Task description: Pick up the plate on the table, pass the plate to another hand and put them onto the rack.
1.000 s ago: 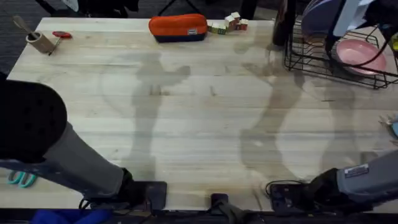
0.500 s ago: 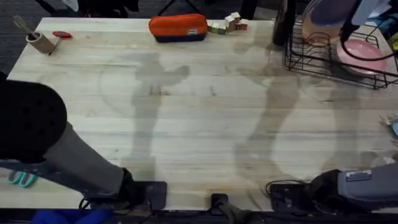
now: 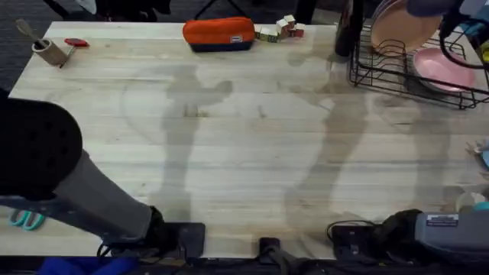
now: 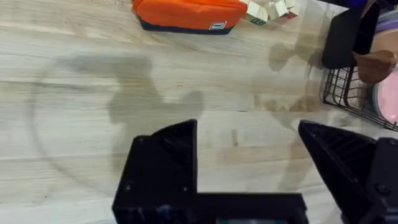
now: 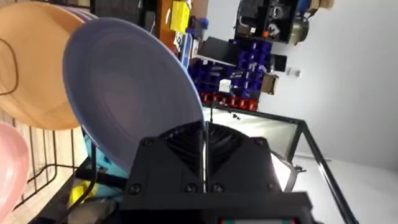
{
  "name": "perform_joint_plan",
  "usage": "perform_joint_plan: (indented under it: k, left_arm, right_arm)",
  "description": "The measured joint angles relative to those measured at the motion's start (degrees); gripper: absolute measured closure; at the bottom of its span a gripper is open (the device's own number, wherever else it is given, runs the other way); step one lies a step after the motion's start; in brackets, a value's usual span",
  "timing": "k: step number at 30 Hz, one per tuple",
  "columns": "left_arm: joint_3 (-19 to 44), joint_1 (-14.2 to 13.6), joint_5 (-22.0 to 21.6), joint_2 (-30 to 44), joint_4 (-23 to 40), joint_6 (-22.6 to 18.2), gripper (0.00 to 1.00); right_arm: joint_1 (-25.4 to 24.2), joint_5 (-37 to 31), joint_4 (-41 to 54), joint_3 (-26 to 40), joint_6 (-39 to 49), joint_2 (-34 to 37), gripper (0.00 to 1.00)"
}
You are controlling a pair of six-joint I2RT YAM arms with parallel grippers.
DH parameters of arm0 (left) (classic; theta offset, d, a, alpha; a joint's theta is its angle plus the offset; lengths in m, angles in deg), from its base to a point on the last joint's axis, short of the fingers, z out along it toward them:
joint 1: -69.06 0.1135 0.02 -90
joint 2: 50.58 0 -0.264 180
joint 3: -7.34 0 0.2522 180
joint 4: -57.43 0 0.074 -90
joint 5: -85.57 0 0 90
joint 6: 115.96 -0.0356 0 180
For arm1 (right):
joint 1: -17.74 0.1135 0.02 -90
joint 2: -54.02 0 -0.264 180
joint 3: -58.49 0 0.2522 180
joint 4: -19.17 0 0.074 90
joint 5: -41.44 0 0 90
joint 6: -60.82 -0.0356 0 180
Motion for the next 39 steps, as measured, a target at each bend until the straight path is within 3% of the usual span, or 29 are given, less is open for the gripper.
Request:
perform_joint_plan:
  k: [22,39]
  left_arm:
    - [0.0,0.0,0.0,0.0,0.0,0.0,0.006]
    - [0.0,0.0,0.0,0.0,0.0,0.0,0.007]
  right_arm:
    - [0.0,-1.2,4.9,0.0,-6.2,0.3,0.974]
    - [0.0,-2.5,1.6,0.0,-6.5,7.1,0.975]
